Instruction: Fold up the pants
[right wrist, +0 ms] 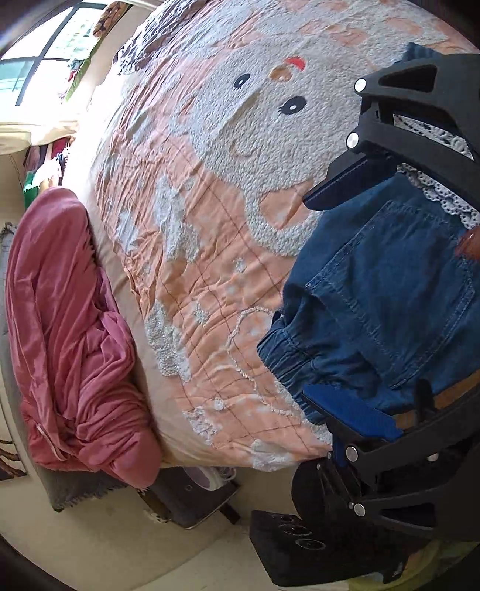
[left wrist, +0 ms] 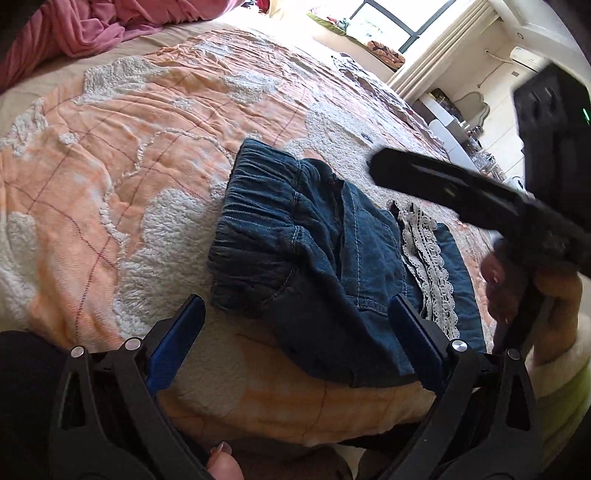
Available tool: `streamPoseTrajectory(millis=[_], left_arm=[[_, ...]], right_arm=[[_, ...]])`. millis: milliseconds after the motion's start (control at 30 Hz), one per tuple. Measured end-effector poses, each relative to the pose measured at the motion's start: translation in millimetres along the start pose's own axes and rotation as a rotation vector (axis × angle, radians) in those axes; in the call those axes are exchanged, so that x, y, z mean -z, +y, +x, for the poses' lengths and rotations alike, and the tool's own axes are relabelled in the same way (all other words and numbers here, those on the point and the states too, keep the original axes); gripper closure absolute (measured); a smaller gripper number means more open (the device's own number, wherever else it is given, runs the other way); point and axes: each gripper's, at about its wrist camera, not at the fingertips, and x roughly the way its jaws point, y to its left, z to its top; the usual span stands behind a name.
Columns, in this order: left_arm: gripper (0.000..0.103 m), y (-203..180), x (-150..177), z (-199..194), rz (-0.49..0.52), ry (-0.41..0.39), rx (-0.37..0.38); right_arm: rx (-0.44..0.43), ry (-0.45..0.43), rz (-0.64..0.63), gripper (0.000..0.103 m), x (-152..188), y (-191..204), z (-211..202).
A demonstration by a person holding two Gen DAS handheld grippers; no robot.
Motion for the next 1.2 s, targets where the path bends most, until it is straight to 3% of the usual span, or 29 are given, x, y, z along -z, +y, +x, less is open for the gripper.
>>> streamPoseTrajectory(millis=[267,333,367,400,433,500,567,633,900,1200], left_arm=[[0.01,4,-5,9,-0.01,-0.025,0.013],[0.01,3,-5,10,-0.012,-0.036,0.015],[0.01,3,-6,10,-0.009,-0.038,0.015],[0.01,3,-7,10,-0.01,-0.04,0.016],[0.011,3,-7,10,-0.017,-0.047,0.021],[0.018,2,-9,9,-0.01,-0.062,0.008],[0.041,1,-11,8,-0.01,-0.074,0.007],[0.051,1,-12,9,-0.015,-0.072,0.032],[0.053,-55,-11,-8,0.153,-0.158,0.078],[0.053,-139,-7,25,0.302,-0.127,0.076]], right_arm=[[-0.118,0.161,0.012,0.011,-26,5,64],[-0.154,0.196,0.034,0.028,-26,4,77],[-0.175,0.212,0.04,0.047,-24,4,83],[-0.188,0.232,0.044,0.057,-21,6,90],[-0.188,0.233,0.041,0.058,-18,7,92],[-0.193,0.195,0.046,0.064,-15,6,87],[-0.208,0.152,0.078,0.069,-12,0,74],[-0.223,0.092,0.097,0.07,-9,-8,55],[-0.272,-0.124,0.183,0.07,17,-54,-30],[-0.251,-0.248,0.305,0.07,71,-127,-82]])
